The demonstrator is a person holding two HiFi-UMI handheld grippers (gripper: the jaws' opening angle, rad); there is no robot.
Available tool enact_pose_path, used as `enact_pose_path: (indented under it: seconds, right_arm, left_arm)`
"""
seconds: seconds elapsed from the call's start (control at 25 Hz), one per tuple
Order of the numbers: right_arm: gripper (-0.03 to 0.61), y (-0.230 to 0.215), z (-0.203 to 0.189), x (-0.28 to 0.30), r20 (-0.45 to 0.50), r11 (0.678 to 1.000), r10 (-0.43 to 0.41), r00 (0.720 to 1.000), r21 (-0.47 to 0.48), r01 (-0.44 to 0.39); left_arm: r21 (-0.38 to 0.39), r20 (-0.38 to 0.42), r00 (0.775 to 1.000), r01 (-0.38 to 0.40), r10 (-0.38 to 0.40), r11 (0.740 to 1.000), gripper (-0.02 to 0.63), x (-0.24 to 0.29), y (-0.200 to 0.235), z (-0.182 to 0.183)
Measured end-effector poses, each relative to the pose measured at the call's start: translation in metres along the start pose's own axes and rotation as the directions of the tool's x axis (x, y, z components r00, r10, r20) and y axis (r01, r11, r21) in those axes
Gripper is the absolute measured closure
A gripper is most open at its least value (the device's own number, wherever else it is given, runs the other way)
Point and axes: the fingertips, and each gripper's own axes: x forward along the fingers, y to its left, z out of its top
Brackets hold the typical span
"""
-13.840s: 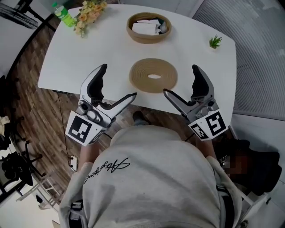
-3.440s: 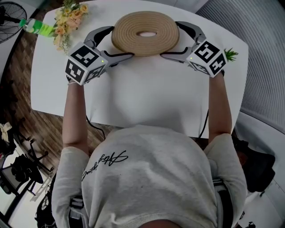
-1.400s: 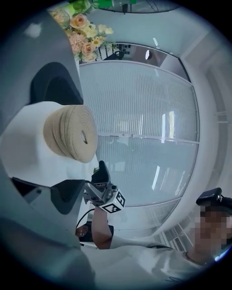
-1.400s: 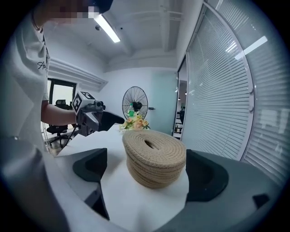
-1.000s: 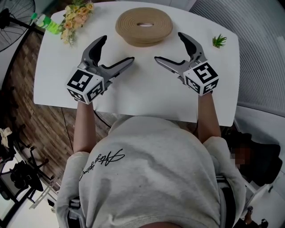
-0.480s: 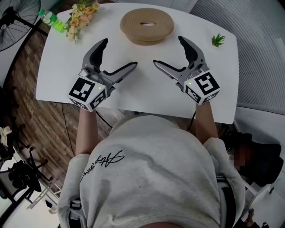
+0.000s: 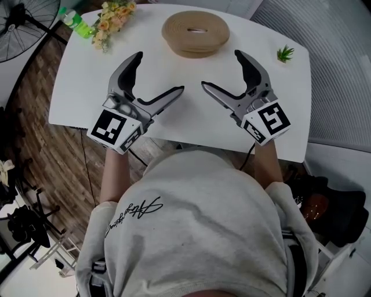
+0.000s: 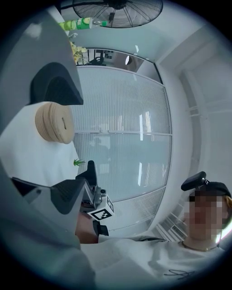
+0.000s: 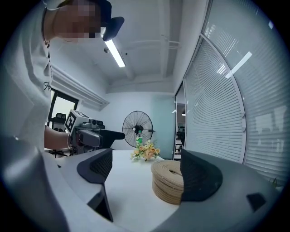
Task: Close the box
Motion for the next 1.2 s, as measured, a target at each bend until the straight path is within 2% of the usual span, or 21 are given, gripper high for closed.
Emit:
enact_pose_path:
  seconds: [0.36, 0.72, 0.92, 1.2]
  right_arm:
    - [0.123, 0.019, 0.013, -0.013, 0.036, 1.000, 0.011, 0.999, -0.012, -0.011]
    - [0.152, 0.030, 0.021, -0.017, 0.058, 1.000, 0.019, 0.998, -0.024, -0.017]
    - [0.179, 0.031, 0.025, -0.019, 0.073, 1.000, 0.008, 0.997, -0.016, -0.007]
    - [0.219, 0.032, 0.025, -0.018, 0.077, 1.000, 0.012, 0.997, -0.018, -0.010]
  left_arm:
    - [0.037, 0.015, 1.000, 0.020, -0.021, 0.999, 0.115, -0.005, -0.024, 0.012]
    - [0.023, 0.055, 0.998, 0.017, -0.019, 1.000, 0.121, -0.013, -0.033, 0.023]
    - [0.017, 0.068, 0.997, 0.021, -0.022, 1.000, 0.204, -0.015, -0.033, 0.027]
    - [-0.003, 0.084, 0.996, 0.011, -0.011, 1.000, 0.261, -0.015, -0.029, 0.028]
